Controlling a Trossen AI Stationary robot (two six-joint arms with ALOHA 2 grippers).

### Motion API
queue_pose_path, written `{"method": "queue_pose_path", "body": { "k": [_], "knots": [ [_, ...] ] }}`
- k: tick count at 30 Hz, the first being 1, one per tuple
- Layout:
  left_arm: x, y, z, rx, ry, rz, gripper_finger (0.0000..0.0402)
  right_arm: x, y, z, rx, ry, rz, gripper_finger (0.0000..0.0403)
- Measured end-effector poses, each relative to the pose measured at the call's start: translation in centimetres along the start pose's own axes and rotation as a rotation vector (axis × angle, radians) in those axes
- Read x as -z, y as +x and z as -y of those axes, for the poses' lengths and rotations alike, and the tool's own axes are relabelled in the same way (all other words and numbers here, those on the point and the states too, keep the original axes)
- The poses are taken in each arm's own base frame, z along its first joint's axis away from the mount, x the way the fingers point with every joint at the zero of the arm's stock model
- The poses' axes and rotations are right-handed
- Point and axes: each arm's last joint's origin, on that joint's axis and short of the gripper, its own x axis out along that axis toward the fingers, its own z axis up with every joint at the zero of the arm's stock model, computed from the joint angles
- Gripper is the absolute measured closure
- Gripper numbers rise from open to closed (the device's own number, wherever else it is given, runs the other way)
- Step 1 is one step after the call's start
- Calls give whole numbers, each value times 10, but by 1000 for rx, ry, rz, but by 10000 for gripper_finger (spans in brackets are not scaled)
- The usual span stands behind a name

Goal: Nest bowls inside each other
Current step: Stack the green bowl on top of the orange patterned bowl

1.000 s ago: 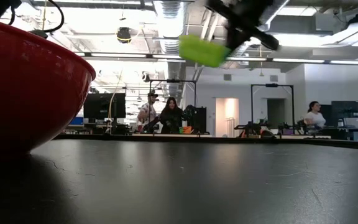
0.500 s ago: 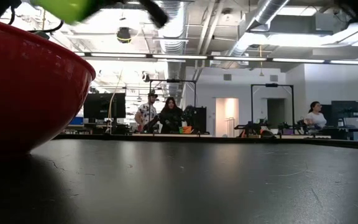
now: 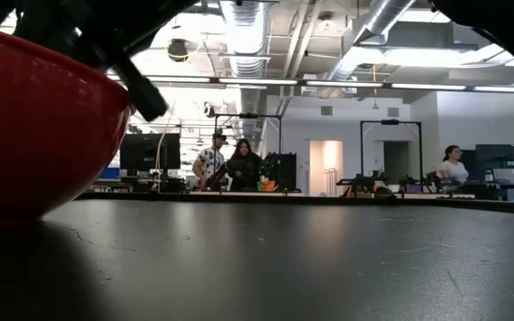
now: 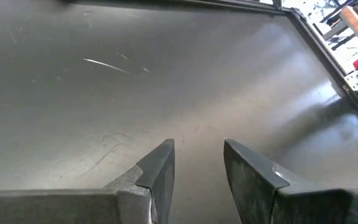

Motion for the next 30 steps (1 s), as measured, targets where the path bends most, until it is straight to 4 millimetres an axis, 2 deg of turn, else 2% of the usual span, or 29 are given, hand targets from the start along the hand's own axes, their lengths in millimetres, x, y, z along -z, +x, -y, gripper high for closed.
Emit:
{"method": "queue_pose_path", "body": {
  "k": [9,16,23,30],
  "knots": [
    [0,0,0,0,1,-2,274,-2,0,16,144,0,-65,401],
    [0,0,0,-4,-3,3,274,-15,2,20,158,12,-54,401],
    [0,0,0,-5,-4,4,274,-23,2,25,169,-14,-112,400],
    [0,0,0,-10,-4,10,274,-28,3,23,137,-53,-130,362]
  ]
}}
